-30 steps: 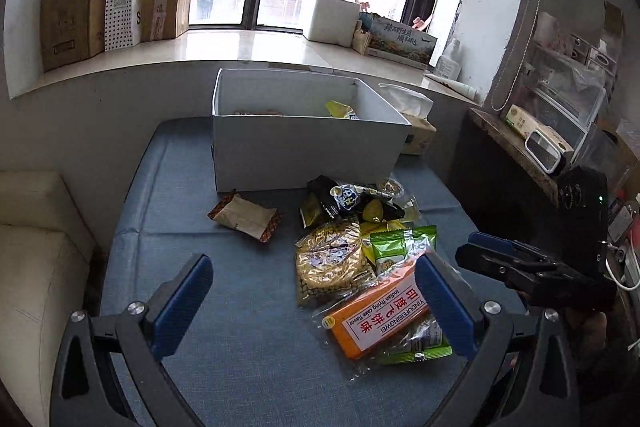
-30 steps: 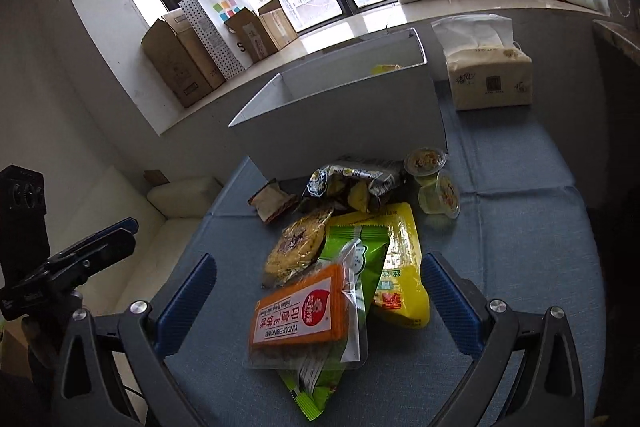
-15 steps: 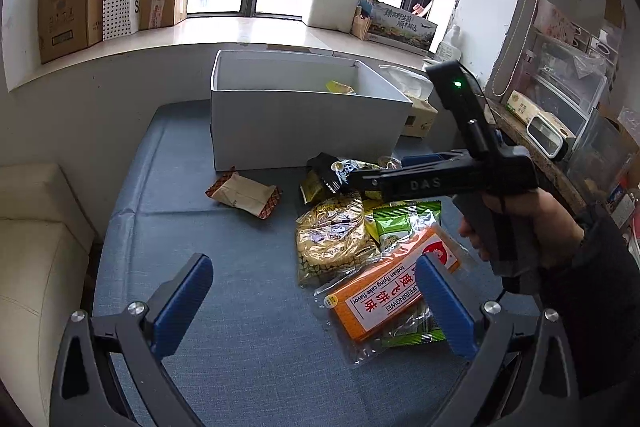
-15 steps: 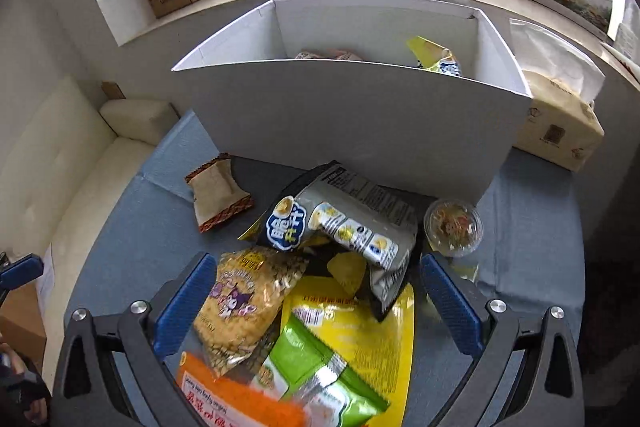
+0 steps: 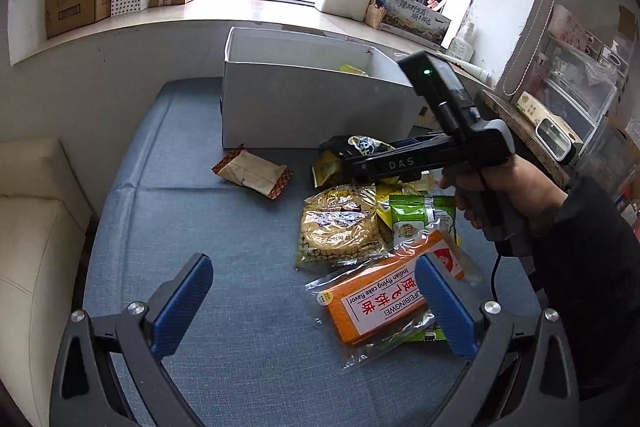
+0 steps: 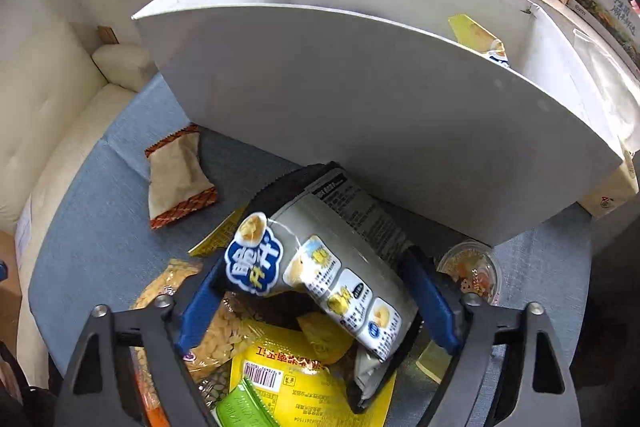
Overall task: Organize snacks
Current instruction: 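Grasp the white-and-black chip bag with the right tool, then grasp the yellow-brown snack packet with the left tool while the right tool carries its bag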
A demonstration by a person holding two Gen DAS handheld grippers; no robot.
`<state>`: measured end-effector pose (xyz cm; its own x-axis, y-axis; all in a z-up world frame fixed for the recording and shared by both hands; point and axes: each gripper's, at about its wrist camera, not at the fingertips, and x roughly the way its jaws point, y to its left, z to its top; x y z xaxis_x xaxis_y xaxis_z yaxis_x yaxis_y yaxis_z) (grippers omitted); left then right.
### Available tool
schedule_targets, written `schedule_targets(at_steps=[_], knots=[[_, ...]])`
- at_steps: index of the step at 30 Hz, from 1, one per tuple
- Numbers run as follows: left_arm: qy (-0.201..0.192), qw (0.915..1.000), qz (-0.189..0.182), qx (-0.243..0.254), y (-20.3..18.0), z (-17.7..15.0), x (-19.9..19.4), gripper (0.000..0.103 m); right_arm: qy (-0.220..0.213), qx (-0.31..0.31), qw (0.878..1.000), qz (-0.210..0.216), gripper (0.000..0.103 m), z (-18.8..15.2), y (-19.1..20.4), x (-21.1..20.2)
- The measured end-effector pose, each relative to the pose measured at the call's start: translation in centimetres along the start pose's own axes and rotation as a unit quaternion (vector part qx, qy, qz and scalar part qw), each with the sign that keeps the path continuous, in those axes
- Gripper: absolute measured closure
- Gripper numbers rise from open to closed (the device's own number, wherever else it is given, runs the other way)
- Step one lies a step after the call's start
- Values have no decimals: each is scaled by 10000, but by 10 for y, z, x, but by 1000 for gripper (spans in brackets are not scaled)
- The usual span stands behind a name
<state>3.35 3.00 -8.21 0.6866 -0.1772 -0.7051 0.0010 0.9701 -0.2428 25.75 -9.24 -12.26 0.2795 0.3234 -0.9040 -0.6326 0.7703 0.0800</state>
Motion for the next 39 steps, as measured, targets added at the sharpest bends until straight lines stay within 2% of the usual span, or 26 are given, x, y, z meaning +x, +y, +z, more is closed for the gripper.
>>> schedule_targets(at_steps=[1,2,8,13,19,25,32,36,38,39], knots=[[19,10000,-7,-33,1,0,1,0,-16,59,10000,29,36,-2,-3,-3],[34,10000,-2,-50,2,0,2,0,-65,93,9999,51,41,-5,-7,-7],[102,9999,81,0,1,2,10,0,-662,352,9967,296,57,-26,-22,-43],[177,9997,127,137,-5,15,23,0,-1156,390,9916,435,58,-36,-29,-89],[372,9984,165,399,-19,38,56,0,-1593,445,9851,461,59,-65,-21,-135],[727,9966,93,388,-29,65,100,0,-2158,933,9694,700,59,-109,-11,-167],[826,9941,388,587,-46,90,146,0,-2559,1508,9514,815,59,-157,-13,-189],[1100,9908,540,572,-48,96,179,1,-2667,1619,9466,816,59,-168,-16,-193],[1160,9892,606,652,-50,96,191,11,-2658,1713,9448,860,59,-175,-20,-193],[1228,9881,614,693,-50,95,196,25,-2644,1739,9447,861,59,-177,-21,-192]])
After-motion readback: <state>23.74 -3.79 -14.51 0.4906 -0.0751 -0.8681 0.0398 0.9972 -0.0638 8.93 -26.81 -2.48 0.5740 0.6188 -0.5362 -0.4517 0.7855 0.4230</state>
